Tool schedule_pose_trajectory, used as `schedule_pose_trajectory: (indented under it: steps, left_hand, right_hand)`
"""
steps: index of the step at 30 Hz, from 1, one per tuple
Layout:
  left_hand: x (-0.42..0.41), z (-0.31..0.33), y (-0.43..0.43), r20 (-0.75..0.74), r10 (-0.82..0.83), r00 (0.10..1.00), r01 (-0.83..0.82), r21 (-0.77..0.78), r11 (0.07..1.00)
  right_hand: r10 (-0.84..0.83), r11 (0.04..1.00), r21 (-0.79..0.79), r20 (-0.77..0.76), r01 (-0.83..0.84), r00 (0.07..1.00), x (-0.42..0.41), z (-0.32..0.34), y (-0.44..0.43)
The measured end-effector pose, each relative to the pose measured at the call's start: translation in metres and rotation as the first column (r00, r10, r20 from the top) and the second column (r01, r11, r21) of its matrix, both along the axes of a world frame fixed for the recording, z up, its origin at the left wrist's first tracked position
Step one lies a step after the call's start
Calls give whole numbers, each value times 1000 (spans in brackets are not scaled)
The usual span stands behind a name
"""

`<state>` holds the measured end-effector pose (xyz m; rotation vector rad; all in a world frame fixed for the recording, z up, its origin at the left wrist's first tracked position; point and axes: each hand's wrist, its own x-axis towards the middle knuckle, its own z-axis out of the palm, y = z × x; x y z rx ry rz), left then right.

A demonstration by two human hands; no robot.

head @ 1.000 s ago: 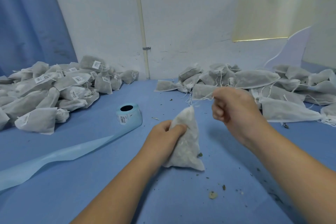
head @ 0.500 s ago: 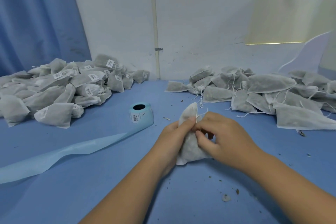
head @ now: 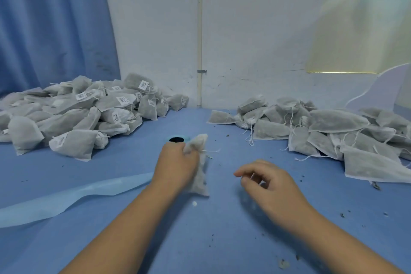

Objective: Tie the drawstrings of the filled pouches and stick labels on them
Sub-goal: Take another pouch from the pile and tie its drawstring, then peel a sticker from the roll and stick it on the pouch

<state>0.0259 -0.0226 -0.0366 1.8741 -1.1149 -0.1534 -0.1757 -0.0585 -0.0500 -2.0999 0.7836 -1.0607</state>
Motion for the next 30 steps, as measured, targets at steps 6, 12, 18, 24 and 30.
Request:
schedule_pose_trajectory:
  steps: [6,12,18,24,30]
  left_hand:
    - [48,0,-3,425,-248,870,-32,552,833]
    - [59,17,-4,215,-50,975,-52,445,894]
    - [73,31,25,110,-58,992,8,415,910]
    - [89,35,52,86,-48,995,-3,512,859]
    - [94,39,63,118,-62,991,-14,558,830]
  right_hand:
    - [44,998,-46,-134,-51,990,12,-15,4]
    - [35,998,-39,-136,-41,990,14,-17,2]
    - [-44,998,44,-161,52,986,28,-8,-17]
    - [-20,997,-77,-311,-4,950,80,10,-31]
    - [121,943,-205,-519,-261,846,139,25,-36]
